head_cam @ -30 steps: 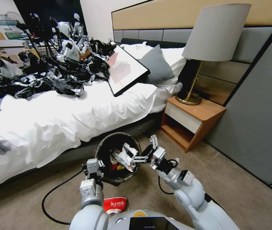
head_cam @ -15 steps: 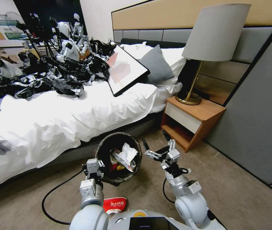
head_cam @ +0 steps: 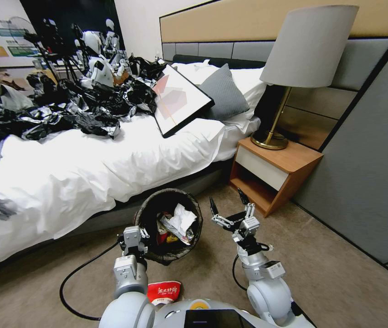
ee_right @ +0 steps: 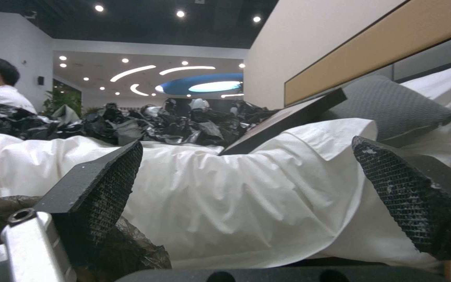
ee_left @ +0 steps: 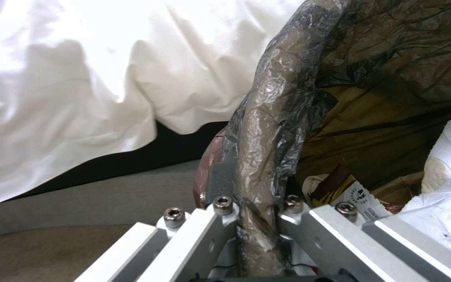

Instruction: Pick up the trash bin, then pick up the garbage from the floor and place it into the trash bin.

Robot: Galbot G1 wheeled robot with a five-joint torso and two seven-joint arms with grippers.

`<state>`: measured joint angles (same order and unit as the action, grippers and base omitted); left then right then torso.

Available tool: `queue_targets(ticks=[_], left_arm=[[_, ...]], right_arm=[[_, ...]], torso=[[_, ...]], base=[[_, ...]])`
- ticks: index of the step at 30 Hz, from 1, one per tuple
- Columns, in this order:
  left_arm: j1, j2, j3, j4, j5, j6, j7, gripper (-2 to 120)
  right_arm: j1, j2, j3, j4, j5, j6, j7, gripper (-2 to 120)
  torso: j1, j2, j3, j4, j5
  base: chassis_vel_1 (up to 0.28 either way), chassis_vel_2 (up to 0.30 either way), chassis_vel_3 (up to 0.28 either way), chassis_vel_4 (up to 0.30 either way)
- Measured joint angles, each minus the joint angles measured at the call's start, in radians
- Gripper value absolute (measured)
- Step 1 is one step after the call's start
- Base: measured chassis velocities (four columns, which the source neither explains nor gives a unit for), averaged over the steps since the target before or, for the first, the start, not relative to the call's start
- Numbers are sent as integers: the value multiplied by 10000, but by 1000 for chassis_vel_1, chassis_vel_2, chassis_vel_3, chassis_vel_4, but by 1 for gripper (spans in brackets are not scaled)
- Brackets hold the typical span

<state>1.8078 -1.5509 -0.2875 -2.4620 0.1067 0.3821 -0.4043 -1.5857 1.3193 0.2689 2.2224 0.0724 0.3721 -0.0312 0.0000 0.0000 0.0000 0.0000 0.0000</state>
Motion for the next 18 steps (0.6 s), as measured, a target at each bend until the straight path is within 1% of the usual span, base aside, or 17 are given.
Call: queue_targets(ticks=[9, 18], left_arm=[[0, 0, 0, 0, 0, 0, 0, 0], [0, 0, 0, 0, 0, 0, 0, 0]], right_arm=[[57, 23, -14, -103, 103, -10, -55, 100], [189, 59, -42, -152, 191, -51, -76, 100]], torso=[[0, 0, 0, 0, 1], [0, 0, 0, 1, 1]], base=[[87, 72, 80, 86], [109, 121, 121, 114]])
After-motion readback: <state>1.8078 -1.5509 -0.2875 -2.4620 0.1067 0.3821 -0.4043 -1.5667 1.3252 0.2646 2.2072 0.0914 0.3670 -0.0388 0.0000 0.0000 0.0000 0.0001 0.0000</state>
